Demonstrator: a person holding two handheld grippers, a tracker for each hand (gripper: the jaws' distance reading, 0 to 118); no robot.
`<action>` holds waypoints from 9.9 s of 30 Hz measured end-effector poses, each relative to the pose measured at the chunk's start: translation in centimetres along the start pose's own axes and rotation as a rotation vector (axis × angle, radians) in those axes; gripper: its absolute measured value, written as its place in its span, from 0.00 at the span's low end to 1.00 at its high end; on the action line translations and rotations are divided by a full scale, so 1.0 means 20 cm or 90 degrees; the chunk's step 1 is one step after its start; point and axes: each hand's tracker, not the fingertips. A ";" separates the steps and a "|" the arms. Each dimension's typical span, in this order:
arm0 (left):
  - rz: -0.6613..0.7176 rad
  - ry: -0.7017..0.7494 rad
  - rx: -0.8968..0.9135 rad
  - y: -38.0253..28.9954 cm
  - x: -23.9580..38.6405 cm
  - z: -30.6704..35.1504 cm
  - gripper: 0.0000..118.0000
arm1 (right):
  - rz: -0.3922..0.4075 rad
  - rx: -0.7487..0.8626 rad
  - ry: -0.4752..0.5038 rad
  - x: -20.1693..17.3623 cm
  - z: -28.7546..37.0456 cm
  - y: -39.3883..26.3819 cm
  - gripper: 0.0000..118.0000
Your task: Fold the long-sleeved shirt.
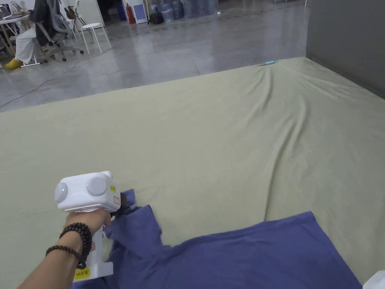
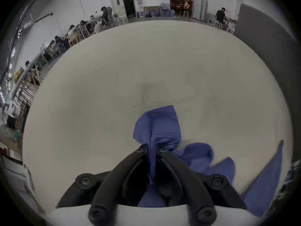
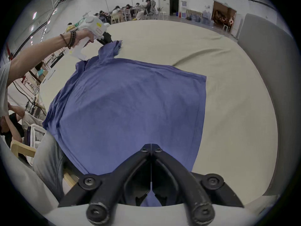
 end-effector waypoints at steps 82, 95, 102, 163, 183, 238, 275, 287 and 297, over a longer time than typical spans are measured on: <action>-0.036 -0.037 0.004 -0.75 -0.15 0.52 0.01 | -0.180 0.001 -0.099 0.58 -0.44 0.82 0.62; -0.009 -0.053 0.015 -0.77 -0.17 0.51 0.01 | -0.167 -0.107 -0.168 0.55 -0.85 0.90 0.47; 0.009 -0.069 0.044 -0.79 -0.20 0.64 0.01 | -0.154 -0.056 -0.160 0.48 -0.60 0.89 0.00; 0.364 -0.483 -0.067 -2.03 -0.74 0.89 0.98 | 0.006 0.120 -0.044 -0.30 0.53 -0.28 0.00; 0.249 -0.466 -0.018 -1.85 -0.60 0.82 0.13 | -0.007 0.097 -0.038 -0.34 0.49 -0.26 0.00; 0.010 -0.247 0.000 -1.60 0.11 1.13 0.00 | -0.023 0.135 -0.009 -0.26 0.55 -0.36 0.00; 0.137 -0.391 0.069 -1.64 -0.26 1.24 0.00 | -0.139 0.067 0.275 -0.87 -0.13 0.21 0.00; 0.233 -0.361 0.039 -1.68 -0.40 0.94 0.54 | -0.213 -0.012 0.207 -0.63 -0.48 -0.09 0.00; 0.261 -0.434 -0.066 -1.70 -0.30 0.65 0.94 | -0.257 0.012 0.273 -0.58 -0.51 -0.16 0.00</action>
